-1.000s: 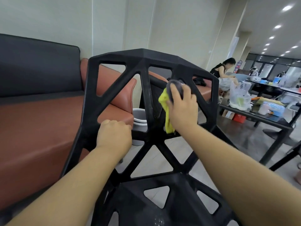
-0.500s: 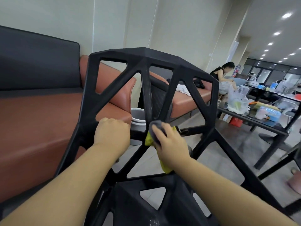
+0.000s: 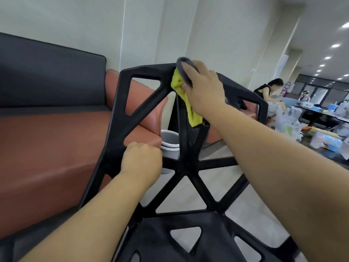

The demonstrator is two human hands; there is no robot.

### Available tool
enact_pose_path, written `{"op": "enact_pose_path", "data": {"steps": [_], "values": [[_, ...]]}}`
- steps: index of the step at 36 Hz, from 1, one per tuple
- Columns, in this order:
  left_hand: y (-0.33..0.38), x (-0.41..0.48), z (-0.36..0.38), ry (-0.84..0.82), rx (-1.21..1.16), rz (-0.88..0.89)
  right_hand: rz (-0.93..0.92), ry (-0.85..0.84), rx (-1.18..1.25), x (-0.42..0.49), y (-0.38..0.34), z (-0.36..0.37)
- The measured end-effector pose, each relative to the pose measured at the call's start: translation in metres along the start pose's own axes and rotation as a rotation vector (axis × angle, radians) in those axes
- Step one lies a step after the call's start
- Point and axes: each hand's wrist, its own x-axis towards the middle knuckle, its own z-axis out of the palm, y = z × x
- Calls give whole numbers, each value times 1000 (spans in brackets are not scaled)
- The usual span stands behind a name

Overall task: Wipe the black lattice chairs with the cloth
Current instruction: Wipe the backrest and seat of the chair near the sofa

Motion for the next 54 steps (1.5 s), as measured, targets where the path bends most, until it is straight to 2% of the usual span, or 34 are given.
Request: {"op": "enact_pose_path", "data": {"steps": [5,8,12,16,22,26,32,36,39,42,44,46,49,54], "values": [[0,-1,-2,-18,-6,2,-60,35,72,-55,3,29],[0,-1,-3,-5,-27,-6,-121,-28,73,-114,12,42],[1,-3,-1,10,-27,-10,-291,-157,-51,-188,23,44],[2,-3,1,23,-20,-9,-354,-270,-123,-214,26,43],[0,-4,3,29,-29,-5,-49,-77,3,-144,1,24],[-3,-4,0,36,-49,32,49,-154,75,-142,-6,30],[-9,-14,-6,28,-314,21,-55,-303,-27,-230,-3,49],[-16,-29,-14,61,-426,-10,26,-347,22,-242,-7,47],[-25,-46,-25,193,-434,-63,155,-297,187,-234,-19,47],[-44,-60,-22,385,-406,-175,383,-248,321,-215,-42,45],[-53,-71,-21,366,-386,-311,510,-207,362,-203,-62,45],[-55,-78,-22,271,-422,-419,539,-158,391,-192,-85,43],[-49,-77,-22,112,-452,-456,415,-105,436,-179,-116,45],[-55,-75,-14,171,-481,-475,59,-12,456,-164,-137,45]]}}
